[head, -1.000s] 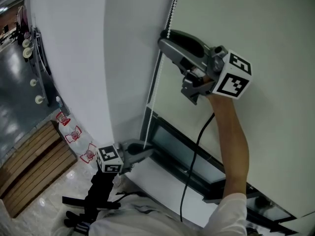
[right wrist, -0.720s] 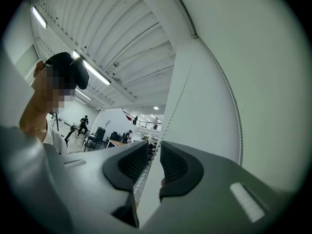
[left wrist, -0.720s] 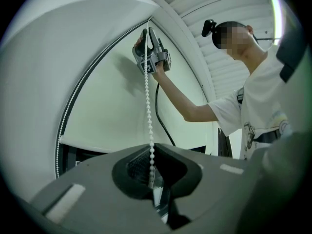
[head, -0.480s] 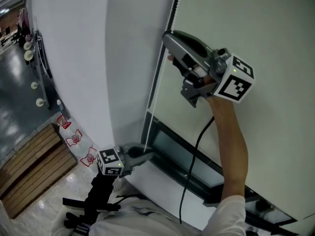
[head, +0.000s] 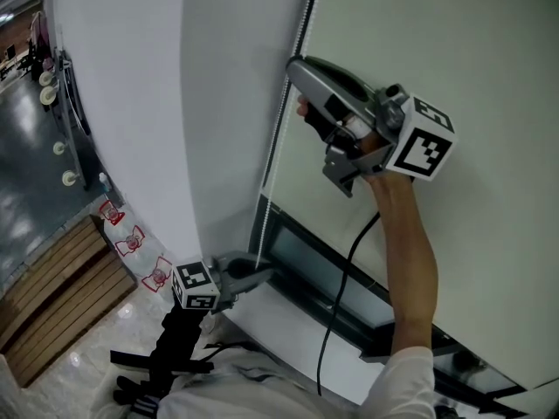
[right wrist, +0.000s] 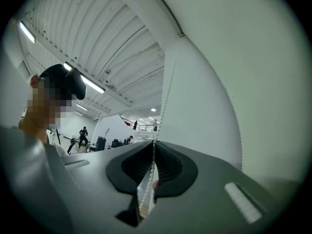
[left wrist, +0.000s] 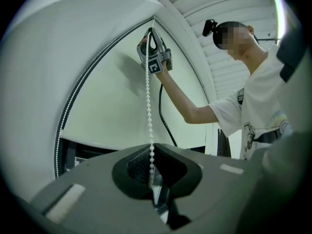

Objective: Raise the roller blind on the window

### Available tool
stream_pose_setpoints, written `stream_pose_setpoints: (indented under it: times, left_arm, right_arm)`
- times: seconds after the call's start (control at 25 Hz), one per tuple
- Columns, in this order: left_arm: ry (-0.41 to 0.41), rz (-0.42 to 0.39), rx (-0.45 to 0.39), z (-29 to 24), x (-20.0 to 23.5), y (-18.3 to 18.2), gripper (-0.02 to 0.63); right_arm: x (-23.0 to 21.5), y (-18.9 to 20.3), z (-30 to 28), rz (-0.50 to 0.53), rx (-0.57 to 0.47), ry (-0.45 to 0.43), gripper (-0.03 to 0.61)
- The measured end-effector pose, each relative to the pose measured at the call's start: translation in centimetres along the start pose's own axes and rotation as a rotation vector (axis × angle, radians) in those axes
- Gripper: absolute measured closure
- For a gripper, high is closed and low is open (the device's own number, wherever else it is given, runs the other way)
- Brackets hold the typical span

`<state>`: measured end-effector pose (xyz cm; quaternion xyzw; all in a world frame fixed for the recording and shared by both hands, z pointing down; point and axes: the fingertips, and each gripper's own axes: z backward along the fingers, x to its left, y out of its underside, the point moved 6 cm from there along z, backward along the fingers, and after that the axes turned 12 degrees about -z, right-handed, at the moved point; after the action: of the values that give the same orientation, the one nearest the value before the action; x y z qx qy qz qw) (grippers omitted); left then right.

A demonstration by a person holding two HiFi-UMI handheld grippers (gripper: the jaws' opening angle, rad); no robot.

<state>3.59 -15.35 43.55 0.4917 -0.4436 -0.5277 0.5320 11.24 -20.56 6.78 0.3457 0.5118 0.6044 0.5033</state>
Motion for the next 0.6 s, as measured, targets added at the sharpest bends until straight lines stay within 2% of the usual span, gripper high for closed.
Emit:
stream_pose_setpoints:
  times: [0.2, 0.44, 0.6]
  left_arm:
    - [-0.001, 0.0, -0.002, -0.2, 0.4, -0.7, 0.615]
    - [-0.001, 0.004, -0.003, -0.9, 0.6, -2.3, 0.615]
    - [0.0, 0.001, -0.004, -1.1, 0.4, -1.9, 0.615]
  right_arm:
    - [0.0, 0.0, 0.0, 0.004, 0.007, 0.0, 0.565]
    - [-0.3, 0.6, 0.0, -0.007, 0.067, 0.013, 0.565]
    - [-0.3, 3.7, 0.6, -0.023, 0.114, 0.024, 0.565]
